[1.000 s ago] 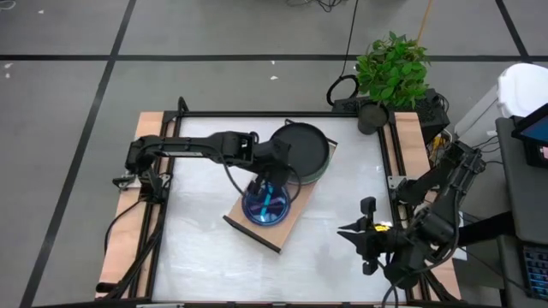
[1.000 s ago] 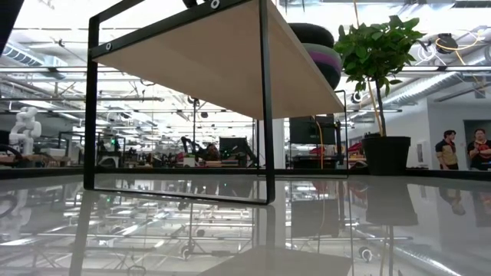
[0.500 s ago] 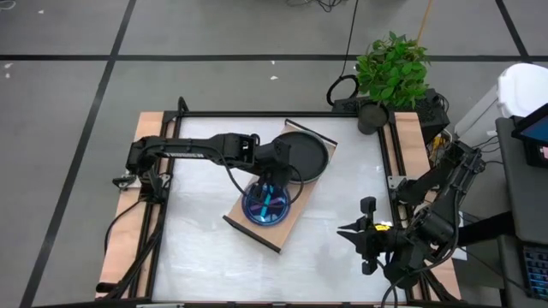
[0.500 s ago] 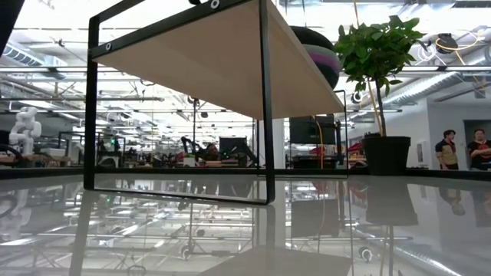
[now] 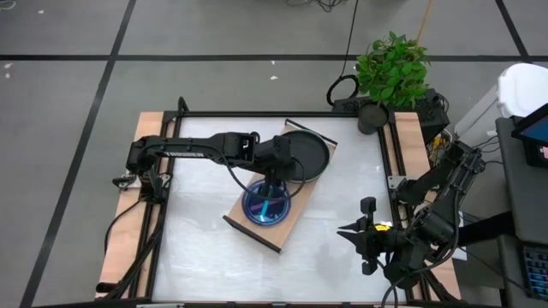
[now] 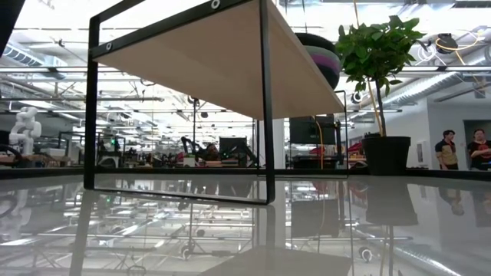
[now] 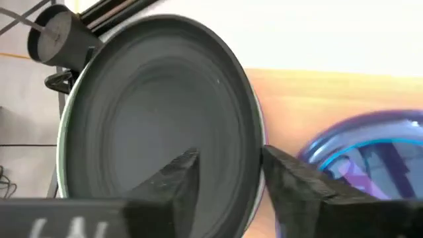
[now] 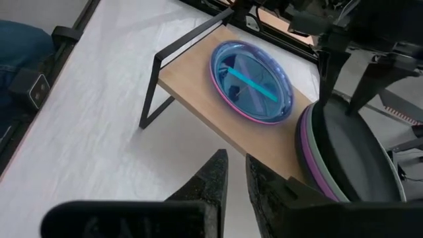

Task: Place and stack plates onto a shelf
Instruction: Stack the big black plate on top of the big green plate, then return to Home Position

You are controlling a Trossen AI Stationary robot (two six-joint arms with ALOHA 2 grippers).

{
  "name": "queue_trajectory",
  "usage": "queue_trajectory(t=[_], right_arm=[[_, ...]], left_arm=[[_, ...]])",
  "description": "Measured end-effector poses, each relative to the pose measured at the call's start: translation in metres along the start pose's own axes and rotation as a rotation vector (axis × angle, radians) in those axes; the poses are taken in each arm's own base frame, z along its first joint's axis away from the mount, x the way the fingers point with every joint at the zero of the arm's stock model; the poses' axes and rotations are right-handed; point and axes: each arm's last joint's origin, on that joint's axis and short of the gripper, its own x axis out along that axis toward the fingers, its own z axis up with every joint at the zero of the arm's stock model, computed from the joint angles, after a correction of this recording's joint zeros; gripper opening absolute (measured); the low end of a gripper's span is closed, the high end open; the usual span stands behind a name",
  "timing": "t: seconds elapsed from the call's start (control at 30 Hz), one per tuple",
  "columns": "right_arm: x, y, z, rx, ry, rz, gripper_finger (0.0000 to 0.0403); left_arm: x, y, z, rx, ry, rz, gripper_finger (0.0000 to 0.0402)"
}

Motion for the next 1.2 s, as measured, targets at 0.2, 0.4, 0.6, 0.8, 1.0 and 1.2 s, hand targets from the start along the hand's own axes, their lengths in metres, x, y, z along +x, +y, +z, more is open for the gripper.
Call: queue_trajectory(t=[0.2,0.4,0.6,0.8,1.0,1.2], right_arm=[[0.000,0.000,0.000,0.000,0.000,0.000,0.0038],[0.002,0.001,-0.002,0.000,-0.008,-0.028,0.0038],[0.012,0.005,-0.012,-0.049,-0.006,-0.111,0.0038],[0.021,0.004,-0.019,-0.047,-0.002,-0.125,0.0038],[0.038,-0.005,-0.033,-0.029,-0.057,-0.105,0.0038],[0.036,-0.025,-0.052,0.033,-0.209,-0.011,0.0038]], left_arm=[[-0.004,-0.001,0.002,-0.053,-0.023,0.010,0.0225],[-0.026,0.000,0.002,-0.110,-0.048,0.018,0.0227],[-0.062,-0.007,-0.002,-0.217,-0.101,-0.008,0.0201],[-0.077,-0.035,-0.016,-0.248,-0.119,-0.038,0.0156],[-0.082,-0.062,-0.045,-0.236,-0.175,-0.040,0.0100],[-0.089,-0.078,-0.084,-0.282,-0.352,-0.016,0.0079]])
